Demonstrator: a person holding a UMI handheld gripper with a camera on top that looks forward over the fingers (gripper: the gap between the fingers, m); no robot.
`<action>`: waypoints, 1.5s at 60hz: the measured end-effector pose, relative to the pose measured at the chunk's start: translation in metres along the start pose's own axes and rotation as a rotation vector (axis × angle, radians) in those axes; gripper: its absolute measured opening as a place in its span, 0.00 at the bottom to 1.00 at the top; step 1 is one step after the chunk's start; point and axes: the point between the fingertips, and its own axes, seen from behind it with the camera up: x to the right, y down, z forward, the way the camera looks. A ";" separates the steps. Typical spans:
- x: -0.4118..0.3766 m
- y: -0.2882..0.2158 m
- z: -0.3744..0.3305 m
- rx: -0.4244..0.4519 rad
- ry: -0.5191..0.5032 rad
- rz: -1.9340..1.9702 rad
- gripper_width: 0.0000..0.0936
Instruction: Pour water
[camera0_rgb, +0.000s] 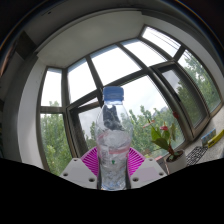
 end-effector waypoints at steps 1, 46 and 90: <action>0.010 -0.002 0.001 -0.009 0.013 -0.036 0.34; 0.240 0.270 -0.089 -0.483 0.150 -0.441 0.41; 0.158 0.173 -0.221 -0.648 0.357 -0.429 0.91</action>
